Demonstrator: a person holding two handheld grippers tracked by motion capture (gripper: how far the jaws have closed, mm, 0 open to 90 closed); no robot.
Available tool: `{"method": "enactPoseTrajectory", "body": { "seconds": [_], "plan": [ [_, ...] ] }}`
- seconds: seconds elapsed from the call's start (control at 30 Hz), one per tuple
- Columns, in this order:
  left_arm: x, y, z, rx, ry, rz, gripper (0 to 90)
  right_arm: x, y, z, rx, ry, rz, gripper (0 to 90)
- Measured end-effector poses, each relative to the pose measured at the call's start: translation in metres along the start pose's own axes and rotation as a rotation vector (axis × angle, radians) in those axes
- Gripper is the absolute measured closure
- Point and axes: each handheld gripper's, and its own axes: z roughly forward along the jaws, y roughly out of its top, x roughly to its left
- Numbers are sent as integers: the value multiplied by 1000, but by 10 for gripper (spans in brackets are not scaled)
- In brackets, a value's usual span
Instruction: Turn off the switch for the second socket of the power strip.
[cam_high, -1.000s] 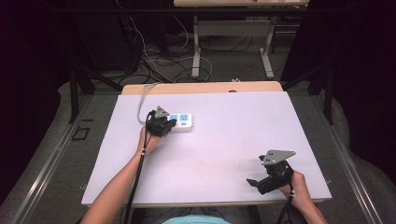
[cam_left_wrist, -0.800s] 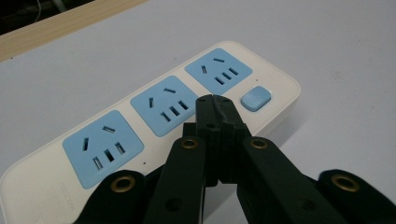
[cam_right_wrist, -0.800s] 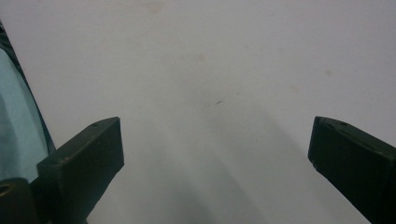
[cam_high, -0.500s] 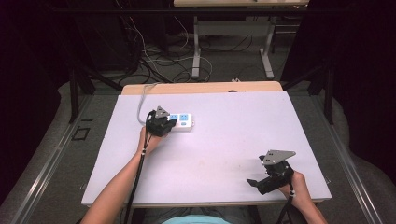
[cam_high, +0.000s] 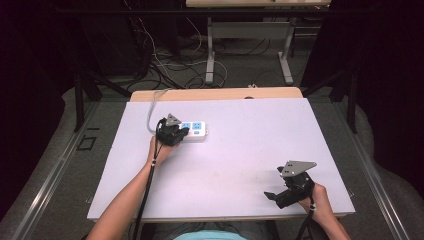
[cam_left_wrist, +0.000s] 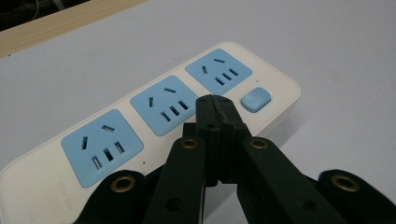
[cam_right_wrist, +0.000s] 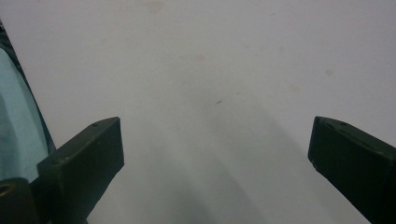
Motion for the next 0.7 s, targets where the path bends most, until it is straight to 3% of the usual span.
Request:
{"method": "enactPoseTrajectory", "body": {
  "seconds": [0.13,0.33,0.37,0.7],
  "plan": [
    [0,0,0,-3,-5,-20,900,0,0,0,-1,-1,4,30],
    [0,1,1,-3,-5,4,900,0,0,0,0,0,-1,30],
    [1,1,-1,23,-10,8,900,0,0,0,0,0,-1,30],
    [0,2,0,14,-3,5,900,0,0,0,1,4,4,30]
  ]
}}
